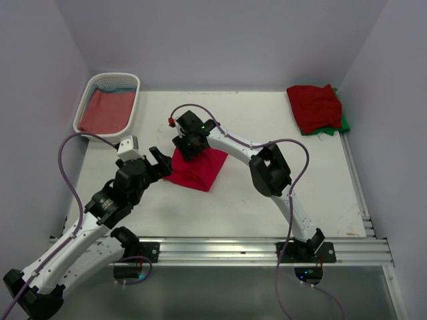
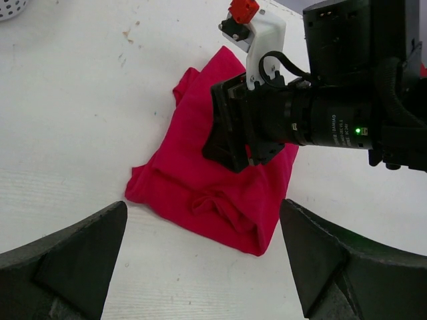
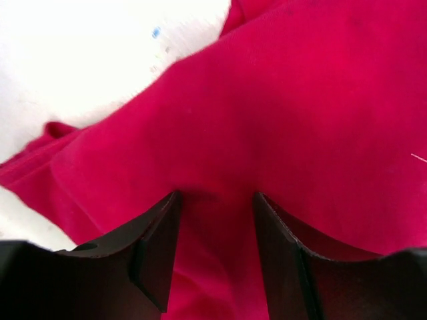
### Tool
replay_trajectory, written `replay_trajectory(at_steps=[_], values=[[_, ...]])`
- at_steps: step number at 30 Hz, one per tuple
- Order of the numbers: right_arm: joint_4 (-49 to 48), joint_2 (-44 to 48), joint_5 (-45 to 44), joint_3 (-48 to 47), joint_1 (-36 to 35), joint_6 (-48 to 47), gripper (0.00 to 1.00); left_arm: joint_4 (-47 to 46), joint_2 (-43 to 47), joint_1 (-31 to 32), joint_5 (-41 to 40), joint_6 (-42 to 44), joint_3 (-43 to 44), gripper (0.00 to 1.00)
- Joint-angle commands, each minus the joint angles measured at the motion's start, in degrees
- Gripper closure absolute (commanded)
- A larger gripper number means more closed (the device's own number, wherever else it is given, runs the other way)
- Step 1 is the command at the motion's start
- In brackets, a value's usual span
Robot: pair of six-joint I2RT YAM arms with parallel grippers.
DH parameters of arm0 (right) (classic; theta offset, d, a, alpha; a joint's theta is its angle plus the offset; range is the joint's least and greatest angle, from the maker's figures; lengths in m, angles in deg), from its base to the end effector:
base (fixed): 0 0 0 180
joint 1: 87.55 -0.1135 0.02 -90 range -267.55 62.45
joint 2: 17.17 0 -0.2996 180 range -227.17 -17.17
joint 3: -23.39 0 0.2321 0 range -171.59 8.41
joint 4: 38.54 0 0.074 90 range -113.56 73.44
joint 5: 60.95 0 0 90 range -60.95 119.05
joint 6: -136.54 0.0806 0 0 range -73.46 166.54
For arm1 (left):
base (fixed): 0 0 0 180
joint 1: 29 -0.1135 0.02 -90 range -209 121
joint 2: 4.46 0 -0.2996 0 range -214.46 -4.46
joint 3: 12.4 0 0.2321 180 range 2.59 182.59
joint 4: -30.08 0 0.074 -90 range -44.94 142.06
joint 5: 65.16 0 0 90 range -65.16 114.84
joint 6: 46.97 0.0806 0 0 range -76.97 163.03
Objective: Fold and stack the t-shirts
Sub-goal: Flatten out the tshirt
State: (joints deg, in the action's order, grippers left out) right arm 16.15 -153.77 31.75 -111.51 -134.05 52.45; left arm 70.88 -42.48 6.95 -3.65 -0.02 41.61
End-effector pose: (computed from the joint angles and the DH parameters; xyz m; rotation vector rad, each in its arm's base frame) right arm 0.3794 0.4053 0.1838 -0.9215 2.4383 0.4027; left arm 0.1347 -0.0502 0.3012 -0.4357 1.9222 -0.4101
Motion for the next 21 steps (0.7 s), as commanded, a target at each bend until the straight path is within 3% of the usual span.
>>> replay_trajectory(at_steps=[1,4,5,6,9,21], values=[[3.72,-0.43,-1.99,-1.38,-0.17,-1.34,0.49,-0.60,0.93,-0.44,0.01,-1.69,-0.70,0.00],[2.40,0.19,-2.00,1.17,-0.17,-0.82,0.71,-0.51,1.19,-0.52,0.01,-1.86,-0.97,0.00],[2.22,0.36,-2.00,1.70,-0.17,-0.38,0.96,-0.51,1.46,-0.52,0.01,-1.95,-1.06,0.00],[1.87,0.71,-1.91,2.14,-0.17,-0.11,1.00,-0.34,1.54,-0.44,0.10,-1.95,-1.14,0.00],[0.04,4.57,-1.64,5.30,-0.17,0.76,1.00,-0.07,1.72,-0.44,0.01,-2.04,-1.32,0.00],[-15.45,37.42,-11.92,34.12,-0.17,6.65,1.00,-5.33,-3.19,-0.44,1.76,-0.73,-5.80,0.00]])
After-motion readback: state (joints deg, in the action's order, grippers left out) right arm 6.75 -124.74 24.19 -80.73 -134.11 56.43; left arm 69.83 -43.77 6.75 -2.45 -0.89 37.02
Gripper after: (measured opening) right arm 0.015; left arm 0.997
